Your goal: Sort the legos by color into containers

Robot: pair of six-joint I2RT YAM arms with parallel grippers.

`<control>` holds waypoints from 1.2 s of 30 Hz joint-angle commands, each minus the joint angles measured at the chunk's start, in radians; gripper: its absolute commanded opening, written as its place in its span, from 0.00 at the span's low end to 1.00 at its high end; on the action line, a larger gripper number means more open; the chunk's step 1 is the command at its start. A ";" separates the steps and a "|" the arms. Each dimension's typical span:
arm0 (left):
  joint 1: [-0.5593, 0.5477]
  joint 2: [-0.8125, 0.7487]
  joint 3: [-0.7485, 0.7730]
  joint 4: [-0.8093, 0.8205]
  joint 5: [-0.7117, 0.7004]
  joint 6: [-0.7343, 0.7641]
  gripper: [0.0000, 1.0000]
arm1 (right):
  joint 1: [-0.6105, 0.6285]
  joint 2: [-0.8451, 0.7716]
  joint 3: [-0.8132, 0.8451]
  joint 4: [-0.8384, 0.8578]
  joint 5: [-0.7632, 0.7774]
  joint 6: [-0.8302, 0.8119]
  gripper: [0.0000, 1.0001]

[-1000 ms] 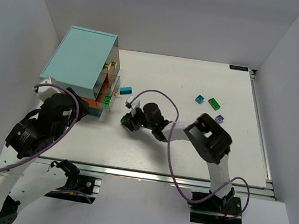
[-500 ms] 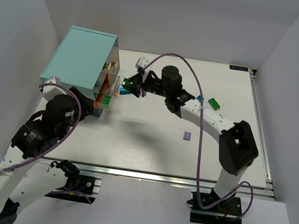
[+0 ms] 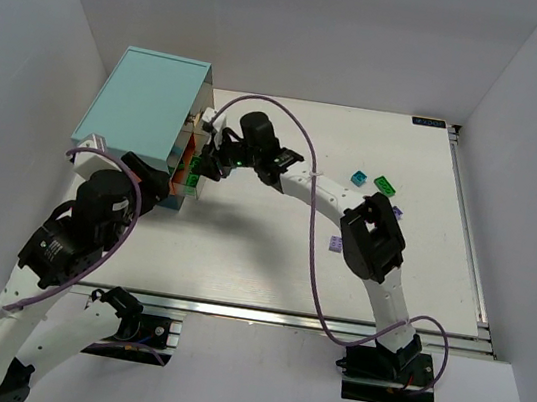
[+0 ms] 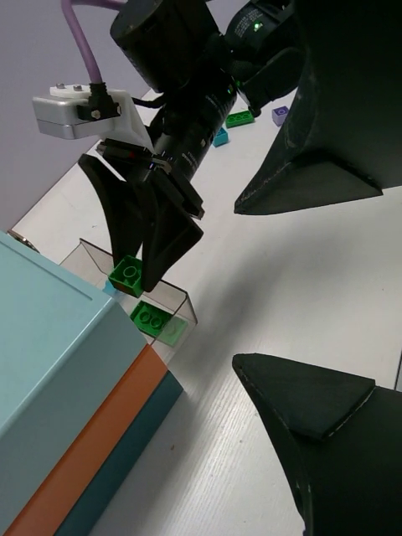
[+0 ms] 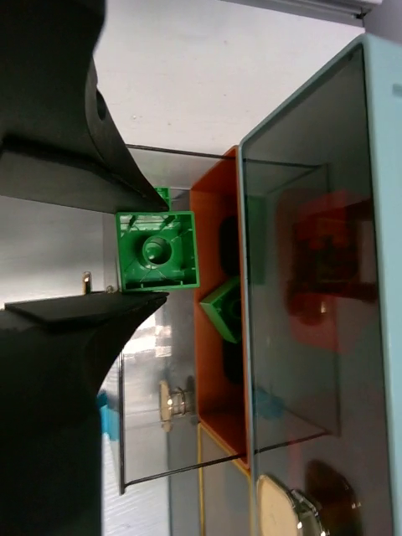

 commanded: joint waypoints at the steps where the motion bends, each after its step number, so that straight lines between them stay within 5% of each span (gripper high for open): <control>1: -0.004 -0.011 -0.014 0.020 0.013 0.005 0.77 | 0.007 0.001 0.074 -0.022 -0.008 -0.018 0.48; 5: -0.004 0.003 -0.011 0.032 0.021 0.010 0.77 | 0.007 -0.005 0.083 -0.022 -0.009 0.002 0.70; 10: -0.004 0.011 -0.022 0.057 0.033 0.010 0.77 | -0.021 -0.074 0.045 0.012 0.015 0.056 0.73; 13: -0.004 0.008 -0.036 0.081 0.041 0.013 0.77 | -0.074 -0.170 -0.038 0.064 0.102 0.164 0.58; 14: -0.004 0.005 -0.050 0.104 0.049 0.016 0.75 | -0.114 -0.234 -0.116 0.081 0.141 0.210 0.21; 15: -0.004 -0.001 -0.059 0.116 0.055 0.019 0.74 | -0.137 -0.262 -0.153 0.084 0.226 0.250 0.03; 17: -0.004 -0.001 -0.080 0.158 0.085 0.026 0.69 | -0.237 -0.315 -0.196 -0.001 0.318 0.372 0.00; 21: -0.004 0.006 -0.140 0.256 0.151 0.051 0.44 | -0.395 -0.428 -0.400 -0.086 0.324 0.389 0.00; 24: -0.004 0.038 -0.162 0.340 0.211 0.088 0.35 | -0.537 -0.490 -0.500 -0.203 0.308 0.329 0.31; 25: -0.004 0.060 -0.162 0.372 0.237 0.103 0.35 | -0.571 -0.516 -0.523 -0.238 0.307 0.265 0.46; 27: -0.004 0.091 -0.151 0.399 0.260 0.125 0.39 | -0.623 -0.524 -0.546 -0.284 0.311 0.185 0.59; 36: 0.005 0.195 -0.117 0.460 0.311 0.178 0.61 | -0.777 -0.326 -0.358 -0.537 0.411 -0.229 0.81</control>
